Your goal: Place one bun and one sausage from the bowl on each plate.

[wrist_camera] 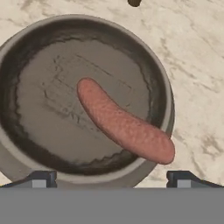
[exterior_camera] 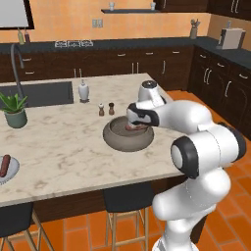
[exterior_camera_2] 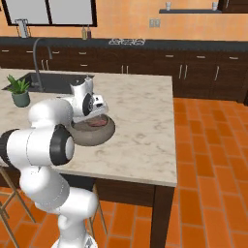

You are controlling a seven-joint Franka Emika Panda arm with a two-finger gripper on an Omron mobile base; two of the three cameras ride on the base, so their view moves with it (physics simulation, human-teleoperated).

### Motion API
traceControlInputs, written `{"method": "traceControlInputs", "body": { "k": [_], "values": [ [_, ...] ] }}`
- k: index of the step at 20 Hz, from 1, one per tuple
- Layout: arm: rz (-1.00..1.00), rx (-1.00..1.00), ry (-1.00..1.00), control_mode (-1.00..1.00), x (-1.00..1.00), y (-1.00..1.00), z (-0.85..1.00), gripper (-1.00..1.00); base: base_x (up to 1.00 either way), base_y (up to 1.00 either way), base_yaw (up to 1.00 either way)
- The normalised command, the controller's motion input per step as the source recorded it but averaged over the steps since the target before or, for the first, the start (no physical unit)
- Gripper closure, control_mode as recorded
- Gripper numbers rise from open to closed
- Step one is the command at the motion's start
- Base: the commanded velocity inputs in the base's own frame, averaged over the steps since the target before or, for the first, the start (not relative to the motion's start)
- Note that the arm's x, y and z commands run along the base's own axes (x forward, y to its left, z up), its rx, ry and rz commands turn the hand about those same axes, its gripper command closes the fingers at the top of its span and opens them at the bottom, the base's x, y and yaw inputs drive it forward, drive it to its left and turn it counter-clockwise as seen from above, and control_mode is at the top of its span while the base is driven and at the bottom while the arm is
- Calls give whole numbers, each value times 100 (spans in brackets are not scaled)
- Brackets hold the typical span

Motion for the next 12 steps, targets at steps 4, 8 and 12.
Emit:
{"method": "traceControlInputs", "body": {
  "k": [4,8,12],
  "values": [
    [2,-1,-1,-100,42,0,-39,-100,0,0,0],
    [0,-2,0,-100,52,6,-28,-100,0,0,0],
    [0,-4,0,-100,34,9,-26,-100,0,0,0]
  ]
}}
